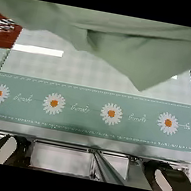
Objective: Fold the shirts.
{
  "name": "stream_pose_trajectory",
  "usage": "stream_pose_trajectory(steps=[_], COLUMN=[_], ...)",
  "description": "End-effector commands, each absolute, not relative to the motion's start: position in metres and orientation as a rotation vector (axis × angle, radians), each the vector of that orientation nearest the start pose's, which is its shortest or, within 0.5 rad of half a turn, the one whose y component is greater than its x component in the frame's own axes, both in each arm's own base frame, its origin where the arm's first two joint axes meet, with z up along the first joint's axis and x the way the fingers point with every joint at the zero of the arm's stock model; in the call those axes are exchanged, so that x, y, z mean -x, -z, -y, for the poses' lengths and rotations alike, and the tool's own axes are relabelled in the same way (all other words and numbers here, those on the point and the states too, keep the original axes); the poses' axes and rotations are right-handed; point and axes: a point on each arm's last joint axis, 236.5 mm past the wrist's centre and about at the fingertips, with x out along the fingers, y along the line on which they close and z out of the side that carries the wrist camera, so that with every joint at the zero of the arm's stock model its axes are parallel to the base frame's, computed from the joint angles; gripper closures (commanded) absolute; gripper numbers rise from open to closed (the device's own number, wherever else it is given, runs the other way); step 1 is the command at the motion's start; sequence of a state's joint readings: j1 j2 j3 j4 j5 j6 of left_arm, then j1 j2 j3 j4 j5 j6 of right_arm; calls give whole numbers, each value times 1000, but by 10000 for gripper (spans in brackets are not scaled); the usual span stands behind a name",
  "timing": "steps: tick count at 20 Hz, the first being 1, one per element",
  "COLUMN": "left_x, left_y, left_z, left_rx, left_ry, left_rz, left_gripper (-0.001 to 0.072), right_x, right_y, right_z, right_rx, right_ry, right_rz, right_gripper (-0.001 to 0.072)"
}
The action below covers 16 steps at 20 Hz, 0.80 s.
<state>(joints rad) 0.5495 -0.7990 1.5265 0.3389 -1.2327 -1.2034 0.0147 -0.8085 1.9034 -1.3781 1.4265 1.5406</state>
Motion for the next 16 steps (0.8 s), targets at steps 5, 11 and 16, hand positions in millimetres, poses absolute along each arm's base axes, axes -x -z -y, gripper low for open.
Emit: stream_pose_trajectory(steps=[5,11,16], left_x=[-233,-221,-262], left_y=[-379,-244,-96], left_z=[43,59,62], left_rx=[46,84,311], left_ry=[198,280,220], left_rz=[-365,-814,-1066], left_gripper=[690,690,690], right_x=[-149,-177,-251], right_y=[-391,-265,-176], right_z=[30,18,12], right_rx=[-55,-68,-56], right_ry=[139,113,94], right_rz=[-451,-772,-916], right_gripper=[692,693,694])
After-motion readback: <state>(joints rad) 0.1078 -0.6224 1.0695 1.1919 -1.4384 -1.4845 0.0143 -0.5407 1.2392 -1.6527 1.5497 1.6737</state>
